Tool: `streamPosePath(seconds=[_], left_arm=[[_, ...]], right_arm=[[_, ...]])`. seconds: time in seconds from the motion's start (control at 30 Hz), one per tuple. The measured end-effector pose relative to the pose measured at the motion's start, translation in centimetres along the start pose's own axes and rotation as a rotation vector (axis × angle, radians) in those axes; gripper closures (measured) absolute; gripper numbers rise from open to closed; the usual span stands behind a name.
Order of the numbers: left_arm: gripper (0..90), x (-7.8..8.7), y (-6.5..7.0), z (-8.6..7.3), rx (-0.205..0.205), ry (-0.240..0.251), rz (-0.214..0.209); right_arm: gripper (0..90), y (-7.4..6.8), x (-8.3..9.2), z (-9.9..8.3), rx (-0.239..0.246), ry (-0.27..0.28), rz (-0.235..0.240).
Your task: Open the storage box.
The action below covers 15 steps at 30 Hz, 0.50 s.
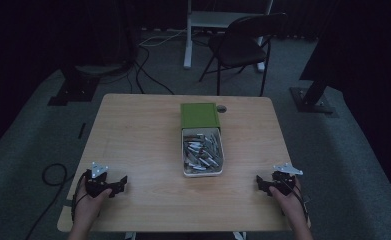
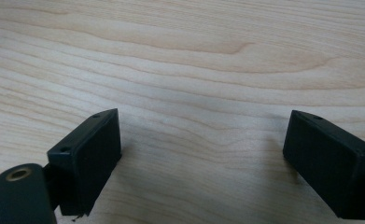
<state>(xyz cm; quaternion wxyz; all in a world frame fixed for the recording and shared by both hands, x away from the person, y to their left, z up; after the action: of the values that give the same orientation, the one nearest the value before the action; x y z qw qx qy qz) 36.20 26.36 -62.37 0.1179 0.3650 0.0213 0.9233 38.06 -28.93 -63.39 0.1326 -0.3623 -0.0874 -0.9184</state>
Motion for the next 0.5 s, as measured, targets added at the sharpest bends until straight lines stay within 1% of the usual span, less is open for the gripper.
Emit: streamPosePath(seconds=[0.07,0.13,0.17,0.2,0.23,0.27,0.33,0.5], left_arm=[[8.2,-0.16,-0.19,-0.07,0.008,-0.013,0.019],[8.2,-0.36,-0.24,-0.22,0.01,-0.036,0.022],[6.7,-0.41,-0.16,-0.26,0.003,-0.044,0.014],[2.9,-0.45,-0.14,-0.34,-0.004,-0.052,0.017],[2.7,-0.52,-0.1,-0.35,-0.011,-0.054,0.028],[2.7,-0.58,0.0,-0.44,-0.037,-0.066,0.036],[2.6,-0.65,0.07,-0.51,-0.056,-0.075,0.048],[2.2,-0.66,0.08,-0.51,-0.052,-0.074,0.05]], right_arm=[[11.0,-0.1,0.0,0.01,0.008,0.001,0.007],[10.9,-0.16,0.01,0.01,0.011,0.0,0.011],[11.0,-0.15,0.01,0.01,0.012,0.001,0.011],[10.9,-0.16,0.01,0.01,0.011,0.0,0.01],[11.0,-0.17,0.0,0.01,0.009,0.0,0.009],[11.0,-0.19,0.0,0.02,0.008,0.0,0.008],[11.0,-0.24,0.0,0.02,0.007,0.0,0.009],[11.0,-0.31,0.01,0.03,0.012,0.001,0.01]])
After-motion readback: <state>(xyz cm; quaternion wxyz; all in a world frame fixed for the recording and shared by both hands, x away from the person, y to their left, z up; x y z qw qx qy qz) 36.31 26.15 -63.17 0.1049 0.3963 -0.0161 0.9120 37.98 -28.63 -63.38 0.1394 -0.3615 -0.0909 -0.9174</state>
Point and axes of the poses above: each handheld gripper's, and its own axes: x roughly backward along the jaws, z roughly out of its top, y roughly to its right, the point moved 10 cm from there along -x, roughly forward along the jaws, and after that the axes turned 6 degrees about x, right-handed, at the moved point
